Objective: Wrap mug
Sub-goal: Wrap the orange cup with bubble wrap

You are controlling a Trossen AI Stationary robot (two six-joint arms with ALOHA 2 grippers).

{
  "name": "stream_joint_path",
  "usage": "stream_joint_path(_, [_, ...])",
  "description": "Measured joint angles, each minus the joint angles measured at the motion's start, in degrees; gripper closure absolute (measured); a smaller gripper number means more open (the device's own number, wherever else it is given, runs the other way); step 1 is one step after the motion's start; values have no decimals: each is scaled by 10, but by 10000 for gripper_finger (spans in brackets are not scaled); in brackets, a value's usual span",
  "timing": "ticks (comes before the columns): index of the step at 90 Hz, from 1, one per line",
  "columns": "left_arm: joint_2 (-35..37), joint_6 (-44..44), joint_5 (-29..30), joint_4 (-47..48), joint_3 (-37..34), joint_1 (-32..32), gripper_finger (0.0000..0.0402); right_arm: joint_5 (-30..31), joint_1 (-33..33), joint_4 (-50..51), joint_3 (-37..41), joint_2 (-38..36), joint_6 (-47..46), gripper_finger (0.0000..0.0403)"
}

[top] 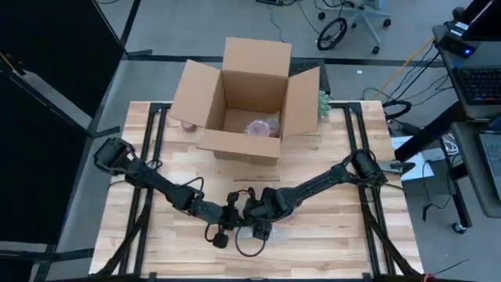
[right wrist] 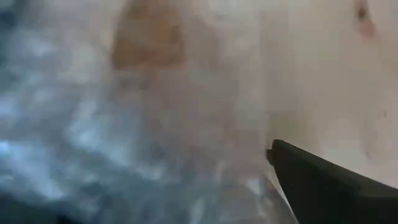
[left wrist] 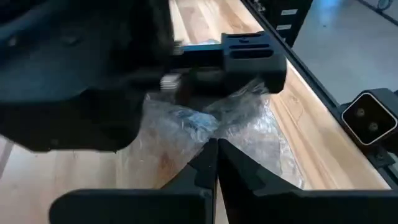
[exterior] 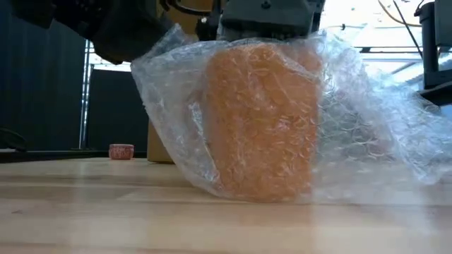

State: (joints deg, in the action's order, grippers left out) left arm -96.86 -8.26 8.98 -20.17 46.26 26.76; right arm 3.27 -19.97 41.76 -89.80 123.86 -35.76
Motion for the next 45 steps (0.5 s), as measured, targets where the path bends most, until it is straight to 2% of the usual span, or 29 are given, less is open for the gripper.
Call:
stream_joint_path(13, [0,-3,0,8,0,0,402,1,1,0,0,4,0,128])
stream_joint_path(22, [0,-3,0,11,0,0,402,2,1,0,0,4,2,152])
stream_joint_path(31, [0,-3,0,16,0,0,402,-4,1,0,0,4,5,209])
stream_joint_path(45, [0,-4,0,16,0,0,402,-16,3,-11,0,4,-2,334])
